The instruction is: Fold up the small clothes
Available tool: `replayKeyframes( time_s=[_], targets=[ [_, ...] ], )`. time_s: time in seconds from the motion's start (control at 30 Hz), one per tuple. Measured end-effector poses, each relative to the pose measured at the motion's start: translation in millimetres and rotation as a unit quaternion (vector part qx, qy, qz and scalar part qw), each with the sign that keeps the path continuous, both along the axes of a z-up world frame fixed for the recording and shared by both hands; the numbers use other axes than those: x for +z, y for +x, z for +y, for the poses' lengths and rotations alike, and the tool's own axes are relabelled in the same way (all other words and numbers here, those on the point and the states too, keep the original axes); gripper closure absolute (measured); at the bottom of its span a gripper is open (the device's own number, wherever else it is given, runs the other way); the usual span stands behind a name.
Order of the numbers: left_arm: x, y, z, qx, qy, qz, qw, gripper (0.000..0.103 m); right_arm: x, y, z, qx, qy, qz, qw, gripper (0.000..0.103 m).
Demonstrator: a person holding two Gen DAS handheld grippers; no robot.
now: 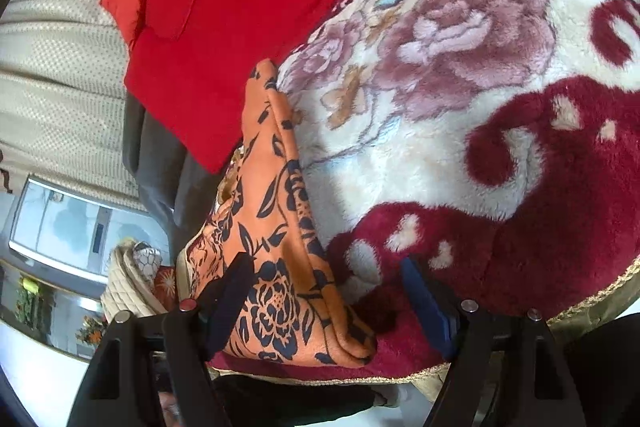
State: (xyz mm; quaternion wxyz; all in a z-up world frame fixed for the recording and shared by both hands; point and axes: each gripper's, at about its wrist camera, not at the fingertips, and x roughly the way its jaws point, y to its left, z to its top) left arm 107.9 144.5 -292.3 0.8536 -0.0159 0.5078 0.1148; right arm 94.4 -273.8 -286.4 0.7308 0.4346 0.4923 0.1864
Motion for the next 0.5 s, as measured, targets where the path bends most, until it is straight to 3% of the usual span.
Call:
replayKeyframes(
  time_s=[0.07,0.17,0.3,0.37,0.43,0.5],
  targets=[
    [2.2,-2.4,5.3,0.026,-0.028,-0.008,0.9992,0.0,0.5,1.6,5.1,0.006,-0.009,-0.001,1.0,0.024],
    [11.1,-1.2,-10.5,0.016,0.012,-0.011,0.9997,0.0,2.1,3.8,13.4,0.014,-0.005,-0.002,1.0,0.024],
    [31.1,-10.5,-25.5,-0.018,-0.012,-0.047,0.9987,0.0,6.5,6.1,34.9,0.05,0.01,-0.01,0.999,0.026],
    [32.0,-10.4,-31.4,-0.025,0.004,-0.044,0.9987,0.0,12.7,7.5,49.3,0.066,0.001,-0.021,0.998,0.036],
    [19.5,-2.0,-32.9,-0.024,0.026,-0.013,0.9993,0.0,20.0,7.9,61.1,0.081,-0.011,-0.03,0.996,0.062],
    [8.2,2.6,-29.0,-0.023,0.018,0.004,0.9996,0.0,29.8,6.6,69.3,0.088,-0.034,-0.048,0.994,0.064]
  ],
)
